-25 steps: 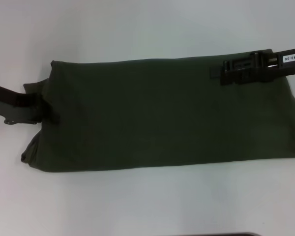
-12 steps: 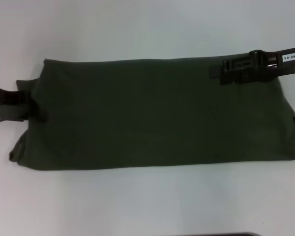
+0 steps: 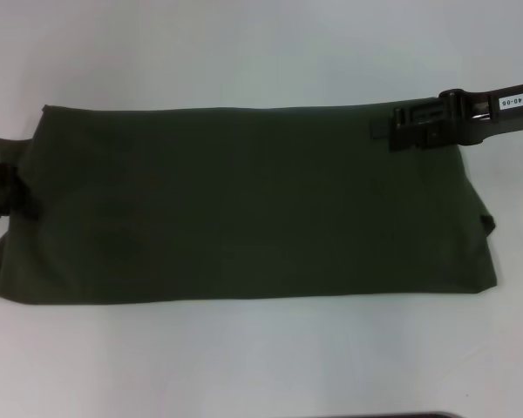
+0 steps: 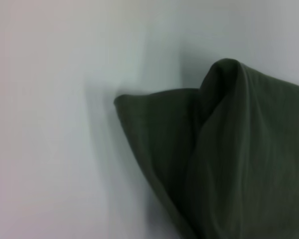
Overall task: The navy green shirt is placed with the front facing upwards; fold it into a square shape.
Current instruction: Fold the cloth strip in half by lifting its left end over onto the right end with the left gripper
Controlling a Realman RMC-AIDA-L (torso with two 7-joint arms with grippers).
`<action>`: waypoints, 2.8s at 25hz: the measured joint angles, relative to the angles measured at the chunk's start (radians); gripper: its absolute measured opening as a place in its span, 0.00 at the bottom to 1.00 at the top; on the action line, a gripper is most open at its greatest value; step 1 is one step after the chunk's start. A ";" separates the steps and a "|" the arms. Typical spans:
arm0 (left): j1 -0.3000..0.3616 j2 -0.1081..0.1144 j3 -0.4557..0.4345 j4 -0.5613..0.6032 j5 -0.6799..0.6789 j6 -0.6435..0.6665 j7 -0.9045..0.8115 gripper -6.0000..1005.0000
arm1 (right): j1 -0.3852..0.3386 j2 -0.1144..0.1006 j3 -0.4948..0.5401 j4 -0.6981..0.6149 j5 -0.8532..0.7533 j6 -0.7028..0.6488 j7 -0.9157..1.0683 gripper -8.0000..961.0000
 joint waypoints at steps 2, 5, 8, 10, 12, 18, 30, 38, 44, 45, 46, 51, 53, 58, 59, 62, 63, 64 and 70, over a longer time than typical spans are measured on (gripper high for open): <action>0.007 0.000 0.001 0.019 0.004 0.002 -0.009 0.08 | 0.001 -0.001 0.000 0.000 0.000 0.001 0.000 0.70; 0.010 0.001 0.000 0.031 0.007 0.002 -0.015 0.08 | 0.002 -0.002 -0.001 0.000 0.000 0.001 0.000 0.70; 0.010 0.004 0.000 0.039 0.010 0.002 -0.021 0.08 | 0.005 -0.002 -0.002 0.000 0.000 0.001 0.000 0.70; 0.010 0.005 0.001 0.045 0.010 0.002 -0.024 0.08 | 0.005 -0.002 -0.003 0.000 -0.001 0.001 0.000 0.70; 0.007 0.006 0.000 0.047 0.009 -0.001 -0.024 0.08 | 0.005 -0.002 -0.003 0.000 -0.004 0.001 0.000 0.70; -0.018 0.007 -0.001 0.050 0.003 -0.029 -0.028 0.08 | 0.007 -0.001 -0.004 0.000 -0.006 0.002 0.000 0.70; -0.095 0.003 0.021 0.008 0.011 -0.101 -0.042 0.08 | 0.014 0.002 -0.004 0.002 -0.006 0.003 0.000 0.70; -0.087 0.023 0.014 0.017 0.003 -0.033 -0.036 0.08 | 0.002 -0.028 0.003 0.009 -0.009 0.010 -0.003 0.70; -0.088 0.027 0.013 0.043 -0.010 0.028 -0.031 0.08 | -0.018 -0.078 0.030 0.011 -0.009 0.018 0.000 0.70; -0.088 0.027 0.013 0.043 -0.017 0.031 -0.031 0.08 | -0.023 -0.079 0.031 0.011 -0.009 0.018 0.000 0.70; -0.088 0.027 0.013 0.043 -0.025 0.036 -0.031 0.08 | -0.026 -0.081 0.031 0.011 -0.009 0.017 0.000 0.70; -0.093 0.034 0.013 0.058 -0.066 0.085 -0.030 0.08 | -0.032 -0.079 0.019 0.011 -0.021 0.007 -0.008 0.70; -0.093 0.039 0.013 0.077 -0.092 0.115 -0.029 0.08 | -0.029 -0.071 0.018 0.011 -0.039 0.007 -0.010 0.70; -0.088 0.054 0.011 0.110 -0.118 0.158 -0.031 0.08 | -0.010 -0.039 -0.013 0.014 -0.061 0.005 -0.014 0.70; -0.087 0.056 0.011 0.112 -0.118 0.163 -0.031 0.08 | -0.002 -0.030 -0.030 0.018 -0.062 0.004 -0.015 0.70; -0.085 0.059 0.011 0.130 -0.118 0.189 -0.029 0.08 | 0.025 -0.005 -0.085 0.038 -0.063 0.007 -0.015 0.70; -0.084 0.060 0.011 0.141 -0.118 0.201 -0.029 0.08 | 0.040 0.006 -0.106 0.048 -0.064 0.013 -0.015 0.70; -0.083 0.060 0.011 0.151 -0.118 0.213 -0.029 0.08 | 0.054 0.015 -0.120 0.055 -0.064 0.020 -0.017 0.70; -0.081 0.064 0.000 0.186 -0.121 0.266 -0.028 0.08 | 0.118 0.066 -0.150 0.094 -0.066 0.049 -0.027 0.70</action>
